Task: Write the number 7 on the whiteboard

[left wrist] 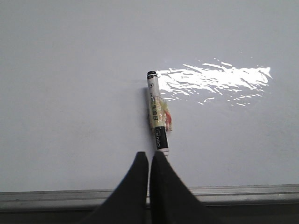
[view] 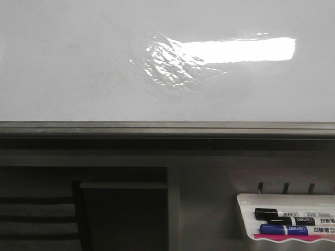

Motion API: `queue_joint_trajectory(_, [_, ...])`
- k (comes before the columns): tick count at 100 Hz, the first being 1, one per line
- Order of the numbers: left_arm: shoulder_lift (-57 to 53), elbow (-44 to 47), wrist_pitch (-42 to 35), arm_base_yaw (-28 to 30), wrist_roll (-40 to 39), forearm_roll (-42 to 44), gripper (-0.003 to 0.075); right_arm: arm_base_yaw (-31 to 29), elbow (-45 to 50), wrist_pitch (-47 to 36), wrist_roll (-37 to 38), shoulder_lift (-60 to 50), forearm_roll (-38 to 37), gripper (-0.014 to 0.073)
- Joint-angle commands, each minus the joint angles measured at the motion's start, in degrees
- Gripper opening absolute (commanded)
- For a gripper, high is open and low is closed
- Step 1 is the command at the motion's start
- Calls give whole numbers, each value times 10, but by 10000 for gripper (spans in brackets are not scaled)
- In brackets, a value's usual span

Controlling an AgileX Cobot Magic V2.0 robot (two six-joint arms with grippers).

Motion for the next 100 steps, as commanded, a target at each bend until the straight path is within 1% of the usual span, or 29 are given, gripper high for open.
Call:
queue_joint_trajectory(1, [-18,20,-44,-4,-5,0,-20,-5,18,-43,-4,-11,-5,-71])
queue_joint_trajectory(67, [-18,20,-44,-4,-5,0,-20,-5,18,-43,-4,-11,-5,-71])
queue_joint_trajectory(74, [-18,20,-57,-4,-5,0,-20,-5,18,-47,-4,-11,-5,-71])
queue_joint_trajectory(82, [-18,19,-81,-4,-5,-3,-20,-5,16,-78,-4,-11,-7,-71])
queue_joint_trajectory(90, [-18,5,-81,-4,-5,-26,-20,-5,-2,-74,-4,-11,2,-71])
queue_joint_trajectory(100, [-16,-28,-55,-4,-5,-84,-20,-5,-46,-26,-4,-7,2,-71])
